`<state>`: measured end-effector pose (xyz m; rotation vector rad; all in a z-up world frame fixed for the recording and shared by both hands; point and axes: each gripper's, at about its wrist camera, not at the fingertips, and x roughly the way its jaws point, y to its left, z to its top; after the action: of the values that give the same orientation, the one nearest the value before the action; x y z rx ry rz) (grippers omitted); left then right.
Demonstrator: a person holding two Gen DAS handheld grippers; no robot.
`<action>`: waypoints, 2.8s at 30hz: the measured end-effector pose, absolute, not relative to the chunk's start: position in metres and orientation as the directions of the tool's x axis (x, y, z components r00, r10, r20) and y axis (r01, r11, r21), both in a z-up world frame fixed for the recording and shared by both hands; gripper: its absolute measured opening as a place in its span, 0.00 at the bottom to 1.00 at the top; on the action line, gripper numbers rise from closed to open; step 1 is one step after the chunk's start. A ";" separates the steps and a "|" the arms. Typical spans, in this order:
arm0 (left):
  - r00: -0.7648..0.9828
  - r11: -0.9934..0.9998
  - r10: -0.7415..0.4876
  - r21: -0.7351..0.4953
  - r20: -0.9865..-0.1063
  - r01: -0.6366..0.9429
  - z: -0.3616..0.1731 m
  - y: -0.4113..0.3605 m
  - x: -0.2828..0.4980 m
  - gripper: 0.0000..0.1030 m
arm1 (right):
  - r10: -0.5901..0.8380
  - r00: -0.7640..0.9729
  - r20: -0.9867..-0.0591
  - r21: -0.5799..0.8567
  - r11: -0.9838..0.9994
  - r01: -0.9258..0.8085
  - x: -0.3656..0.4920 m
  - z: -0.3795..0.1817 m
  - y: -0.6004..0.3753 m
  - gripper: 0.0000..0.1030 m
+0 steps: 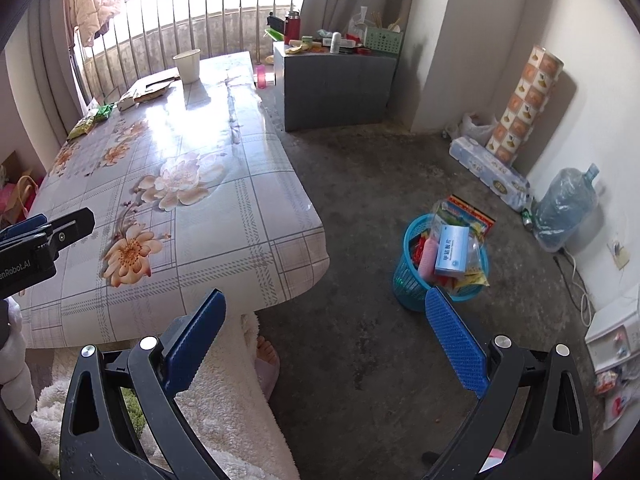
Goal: Collect trash
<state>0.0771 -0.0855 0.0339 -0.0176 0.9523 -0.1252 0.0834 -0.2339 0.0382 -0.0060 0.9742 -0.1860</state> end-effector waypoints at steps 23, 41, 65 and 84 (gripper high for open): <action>0.552 0.990 -0.139 -0.099 -0.822 0.103 0.044 -0.079 0.094 0.95 | -0.184 0.526 -0.830 -0.125 0.981 0.147 0.098 0.055 -0.234 0.93; 0.551 0.992 -0.125 -0.102 -0.825 0.073 0.043 -0.067 0.090 0.95 | -0.173 0.510 -0.842 -0.133 0.985 0.114 0.102 0.053 -0.229 0.93; 0.552 0.992 -0.128 -0.099 -0.824 0.083 0.044 -0.072 0.093 0.95 | -0.170 0.507 -0.845 -0.128 0.985 0.116 0.103 0.053 -0.232 0.93; 0.529 0.986 -0.162 -0.122 -0.833 0.111 0.043 -0.077 0.096 0.95 | -0.179 0.505 -0.844 -0.135 0.983 0.124 0.100 0.054 -0.235 0.93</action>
<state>0.0961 -0.0767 0.0429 -0.0564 1.0001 -0.1630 0.0997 -0.2352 0.0539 -0.0592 1.0250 -0.1830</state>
